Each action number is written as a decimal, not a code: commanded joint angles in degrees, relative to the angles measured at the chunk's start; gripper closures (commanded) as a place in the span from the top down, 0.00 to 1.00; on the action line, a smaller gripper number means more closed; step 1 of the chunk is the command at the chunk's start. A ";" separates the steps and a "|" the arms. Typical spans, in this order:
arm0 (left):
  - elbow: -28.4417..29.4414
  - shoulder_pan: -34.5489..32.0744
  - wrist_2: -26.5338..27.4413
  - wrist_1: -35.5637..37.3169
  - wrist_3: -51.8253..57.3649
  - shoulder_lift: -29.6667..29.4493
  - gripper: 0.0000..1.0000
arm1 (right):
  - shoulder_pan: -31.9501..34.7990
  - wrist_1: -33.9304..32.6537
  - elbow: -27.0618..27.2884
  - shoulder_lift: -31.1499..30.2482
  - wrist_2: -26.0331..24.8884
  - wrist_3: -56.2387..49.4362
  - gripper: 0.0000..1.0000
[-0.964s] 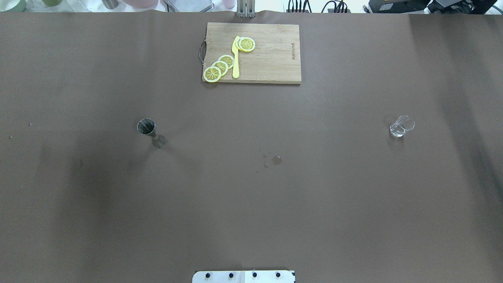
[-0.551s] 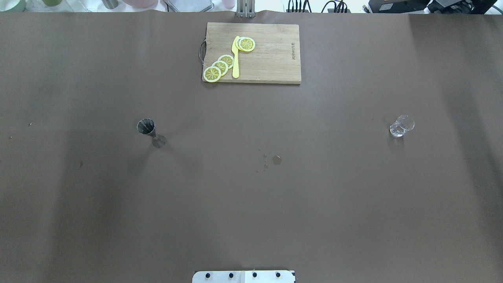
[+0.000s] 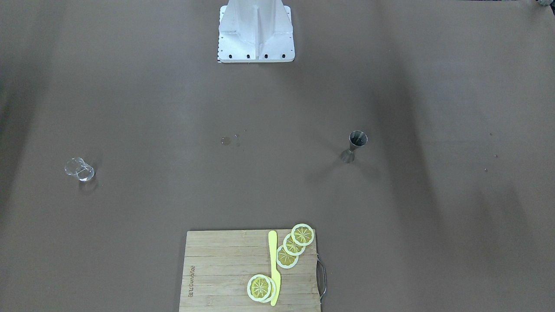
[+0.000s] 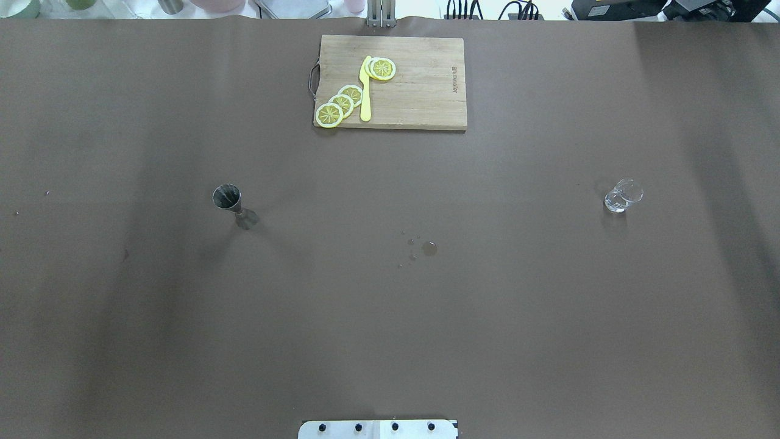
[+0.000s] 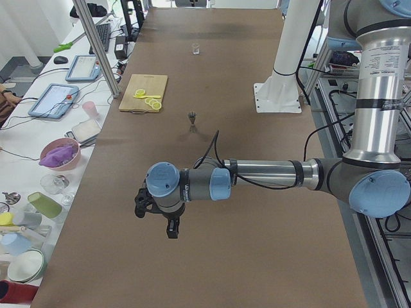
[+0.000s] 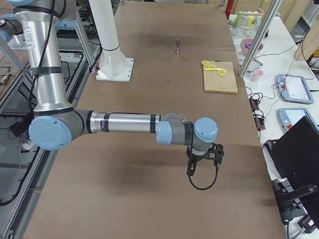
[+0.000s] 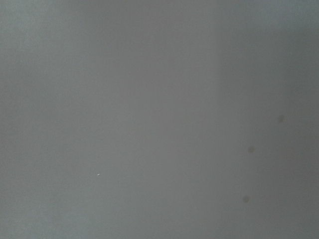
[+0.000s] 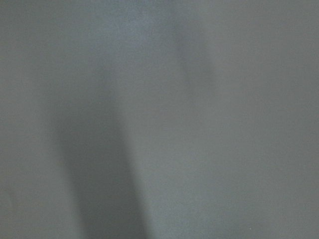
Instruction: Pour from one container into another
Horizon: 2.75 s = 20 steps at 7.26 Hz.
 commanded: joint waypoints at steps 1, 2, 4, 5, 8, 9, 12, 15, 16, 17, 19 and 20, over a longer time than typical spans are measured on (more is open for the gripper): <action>-0.57 0.38 -0.08 0.30 -0.96 -0.19 0.98 | 0.05 0.12 1.64 -0.96 -0.05 -5.03 1.00; -0.49 0.29 -0.08 0.21 -1.05 -0.10 0.98 | 0.57 0.03 1.55 -1.92 -0.05 -8.55 1.00; -2.23 0.29 -0.34 0.21 -1.05 0.94 0.98 | 0.58 0.21 1.55 -3.25 -0.14 -9.73 1.00; -1.20 0.38 -0.17 -0.05 -1.05 0.69 0.98 | 0.58 0.21 1.55 -3.25 -0.14 -9.73 1.00; -1.19 0.38 -0.17 -0.14 -1.05 0.34 0.98 | 0.58 0.21 1.55 -3.16 -0.14 -9.64 1.00; -1.28 0.29 -0.25 -0.14 -0.96 0.60 0.98 | 0.58 0.21 1.55 -3.16 -0.23 -9.55 1.00; -1.19 0.29 -0.17 -0.14 -0.70 1.30 0.98 | 0.58 0.29 1.64 -3.16 -1.20 -9.64 1.00; -1.28 0.29 -0.17 0.12 -0.78 1.13 0.98 | 0.58 0.29 1.64 -3.34 -1.28 -9.55 1.00; -1.19 0.29 -0.17 0.12 -0.70 1.21 0.98 | 0.58 0.29 1.64 -3.34 -1.28 -9.46 1.00; -0.84 0.29 -0.08 0.12 -0.61 1.39 0.98 | 0.67 0.29 1.72 -3.25 -1.28 -9.55 1.00; -1.10 0.29 -0.08 0.21 -0.61 1.48 0.98 | 0.67 0.29 1.90 -3.16 -1.28 -9.46 1.00; -0.58 0.29 -0.08 0.21 -0.61 1.48 0.98 | 0.67 0.29 1.90 -3.16 -1.28 -9.46 1.00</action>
